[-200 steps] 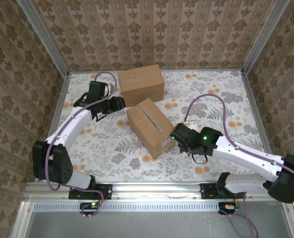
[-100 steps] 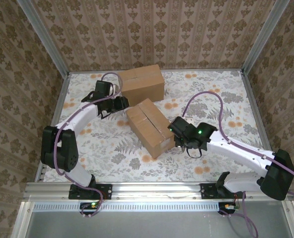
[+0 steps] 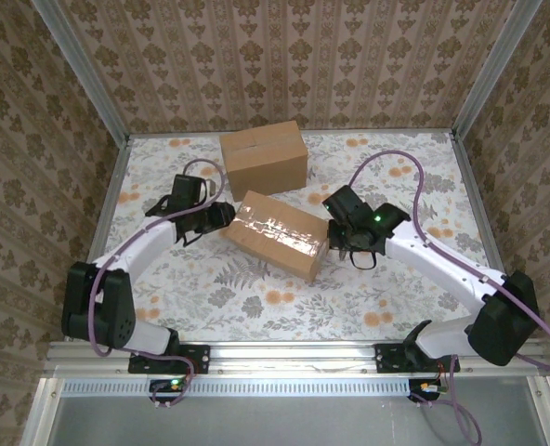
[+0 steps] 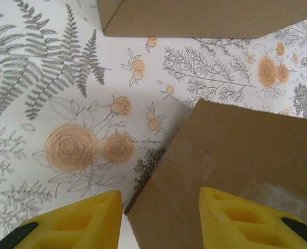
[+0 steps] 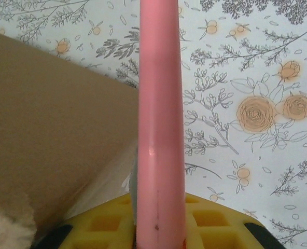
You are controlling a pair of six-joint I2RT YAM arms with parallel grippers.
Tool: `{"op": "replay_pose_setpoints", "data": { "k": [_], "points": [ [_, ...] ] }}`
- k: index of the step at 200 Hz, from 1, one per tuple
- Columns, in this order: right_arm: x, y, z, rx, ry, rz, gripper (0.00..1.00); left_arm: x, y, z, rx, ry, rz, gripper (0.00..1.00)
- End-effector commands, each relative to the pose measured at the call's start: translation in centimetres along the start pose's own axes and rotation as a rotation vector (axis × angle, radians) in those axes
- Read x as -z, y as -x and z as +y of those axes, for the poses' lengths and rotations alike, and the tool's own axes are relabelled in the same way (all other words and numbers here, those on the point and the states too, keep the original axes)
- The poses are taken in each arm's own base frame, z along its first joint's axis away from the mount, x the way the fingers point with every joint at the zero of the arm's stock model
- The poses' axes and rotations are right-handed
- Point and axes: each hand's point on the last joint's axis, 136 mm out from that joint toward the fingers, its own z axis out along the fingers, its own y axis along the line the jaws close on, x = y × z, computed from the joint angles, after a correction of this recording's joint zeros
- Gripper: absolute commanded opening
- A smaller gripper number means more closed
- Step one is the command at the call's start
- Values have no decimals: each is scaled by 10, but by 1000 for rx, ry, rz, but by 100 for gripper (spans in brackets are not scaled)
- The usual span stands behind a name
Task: Unpack the express box
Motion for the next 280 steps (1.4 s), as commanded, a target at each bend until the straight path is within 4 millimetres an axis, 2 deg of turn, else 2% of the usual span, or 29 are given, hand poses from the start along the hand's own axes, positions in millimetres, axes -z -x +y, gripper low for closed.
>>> {"op": "replay_pose_setpoints", "data": {
  "k": [1,41,96,121,169,195,234,238,259,280],
  "points": [
    [0,19,33,37,113,-18,0,3,-20,-16,-6,-51,31,43],
    [-15,24,32,34,99,8,0,6,-32,-15,-2,-47,43,44],
    [-31,27,24,38,47,25,0,13,-27,-13,-30,0,39,50],
    [-29,28,19,40,27,19,0,20,-19,-4,-47,75,23,57],
    [-24,31,-4,37,-48,-2,0,45,7,27,-33,257,-49,69],
    [-21,29,-16,32,-73,-6,0,55,20,29,-20,257,-94,74],
    [-10,22,-37,33,-106,-3,0,64,26,17,-50,206,-125,73],
    [0,25,-38,29,-93,-26,0,66,27,13,-57,190,-131,73],
    [21,19,-46,54,-54,-46,0,79,28,-7,-111,103,-168,73],
    [44,0,-36,95,129,-23,0,93,25,-24,-160,37,-190,73]
  ]
}}
